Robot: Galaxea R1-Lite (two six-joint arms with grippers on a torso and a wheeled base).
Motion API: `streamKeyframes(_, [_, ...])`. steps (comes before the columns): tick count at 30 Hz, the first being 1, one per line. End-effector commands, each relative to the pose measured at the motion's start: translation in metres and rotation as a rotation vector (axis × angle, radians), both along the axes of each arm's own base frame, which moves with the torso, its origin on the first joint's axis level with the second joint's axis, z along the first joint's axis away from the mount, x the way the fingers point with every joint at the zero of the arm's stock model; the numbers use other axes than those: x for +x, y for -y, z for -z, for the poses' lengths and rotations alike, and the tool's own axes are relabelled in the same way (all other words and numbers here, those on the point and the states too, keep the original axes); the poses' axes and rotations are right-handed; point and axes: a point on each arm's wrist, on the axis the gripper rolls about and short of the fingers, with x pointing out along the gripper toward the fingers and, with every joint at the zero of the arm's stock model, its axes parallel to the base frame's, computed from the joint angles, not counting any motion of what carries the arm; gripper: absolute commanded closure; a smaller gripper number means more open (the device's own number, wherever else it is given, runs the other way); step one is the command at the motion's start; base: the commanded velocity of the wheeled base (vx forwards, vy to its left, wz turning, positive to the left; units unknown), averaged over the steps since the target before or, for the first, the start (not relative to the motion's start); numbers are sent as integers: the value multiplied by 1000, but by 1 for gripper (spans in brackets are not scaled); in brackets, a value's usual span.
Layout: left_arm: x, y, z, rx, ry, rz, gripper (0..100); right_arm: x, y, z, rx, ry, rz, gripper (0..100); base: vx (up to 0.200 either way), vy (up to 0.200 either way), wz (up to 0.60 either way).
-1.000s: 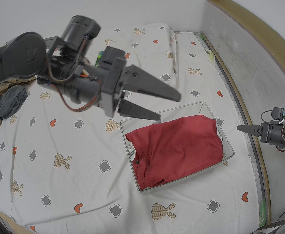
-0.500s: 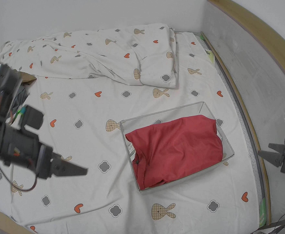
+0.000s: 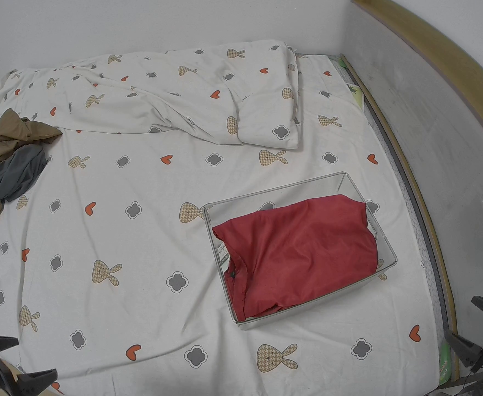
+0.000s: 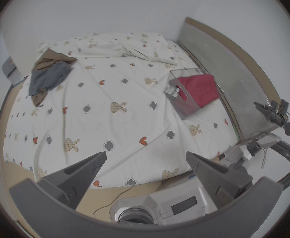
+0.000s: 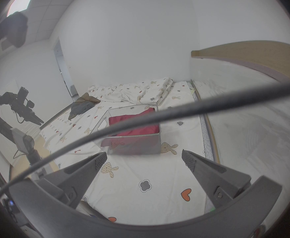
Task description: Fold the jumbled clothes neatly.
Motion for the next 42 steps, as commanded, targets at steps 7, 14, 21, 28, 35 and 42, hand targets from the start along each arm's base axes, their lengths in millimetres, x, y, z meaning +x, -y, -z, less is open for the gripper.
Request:
streamKeyframes(7, [-61, -12, 83, -29, 345, -312, 0, -44, -4, 39, -52, 269, -206, 0, 0, 0, 0])
streamKeyframes(14, [-30, -8, 97, -81, 685, -263, 0, -49, -4, 40, -55, 334, -170, 0, 0, 0, 0])
streamKeyframes(21, [-30, -9, 97, -56, 687, -287, 0, -46, 3, 40, -18, 300, 135, 0, 0, 0, 0])
streamKeyframes(28, [-34, -6, 98, -12, 732, -391, 0, -45, 9, 47, -21, 235, 445, 0, 0, 0, 0])
streamKeyframes(35, [-35, -6, 98, -17, 740, -362, 0, -45, 9, 47, -33, 239, 409, 0, 0, 0, 0])
streamKeyframes(42, [-38, -4, 104, -1, 738, -215, 0, -46, 9, 47, -32, 244, 408, 0, 0, 0, 0])
